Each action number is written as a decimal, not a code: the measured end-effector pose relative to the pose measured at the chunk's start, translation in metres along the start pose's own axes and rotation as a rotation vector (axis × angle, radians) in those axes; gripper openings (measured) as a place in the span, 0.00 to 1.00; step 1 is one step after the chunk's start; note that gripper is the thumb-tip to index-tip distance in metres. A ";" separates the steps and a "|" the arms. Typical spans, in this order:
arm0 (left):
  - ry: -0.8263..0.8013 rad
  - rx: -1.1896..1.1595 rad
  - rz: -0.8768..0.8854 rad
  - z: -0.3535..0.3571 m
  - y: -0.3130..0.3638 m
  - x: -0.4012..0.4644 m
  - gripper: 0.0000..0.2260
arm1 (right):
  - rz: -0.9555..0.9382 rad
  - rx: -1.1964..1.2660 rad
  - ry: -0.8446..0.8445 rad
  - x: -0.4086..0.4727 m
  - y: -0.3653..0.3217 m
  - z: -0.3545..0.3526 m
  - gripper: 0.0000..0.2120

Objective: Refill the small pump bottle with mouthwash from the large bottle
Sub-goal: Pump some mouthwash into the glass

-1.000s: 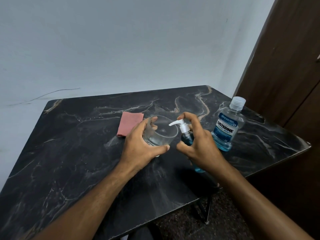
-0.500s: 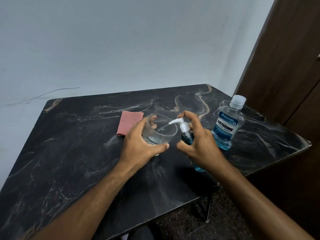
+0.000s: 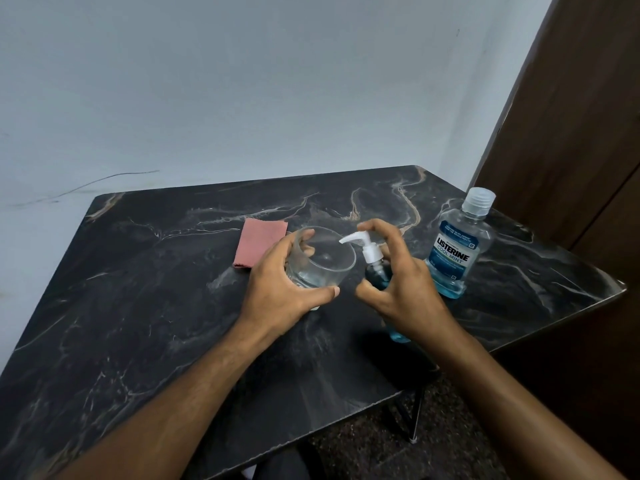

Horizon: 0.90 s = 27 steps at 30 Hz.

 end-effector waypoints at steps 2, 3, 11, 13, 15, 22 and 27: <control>-0.004 0.004 -0.011 0.000 -0.001 0.000 0.39 | -0.021 0.042 0.006 -0.002 -0.001 -0.001 0.38; -0.002 -0.001 -0.021 0.000 -0.003 0.000 0.39 | -0.027 0.061 0.016 -0.002 -0.001 -0.002 0.39; 0.102 -0.039 -0.148 -0.005 -0.024 0.015 0.41 | 0.016 0.214 0.042 0.002 0.003 -0.016 0.45; 0.117 -0.005 -0.164 -0.004 -0.028 0.025 0.41 | 0.008 0.204 0.053 0.004 0.001 -0.016 0.45; 0.133 0.015 -0.190 -0.002 -0.035 0.038 0.42 | -0.001 0.206 0.064 0.005 0.002 -0.016 0.46; 0.113 0.099 -0.240 0.018 -0.062 0.090 0.40 | 0.120 0.225 0.171 0.009 0.028 -0.020 0.54; 0.107 0.163 -0.266 0.022 -0.075 0.107 0.39 | 0.167 0.244 0.202 0.008 0.041 -0.024 0.49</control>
Point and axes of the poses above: each hand's wrist, its own x-axis towards the middle knuckle, its own z-axis out of the palm, y = z × x, the point moved 9 cm from there along x, towards the middle knuckle, and after that the axes turned 14 degrees about z, right-handed, at the moved point
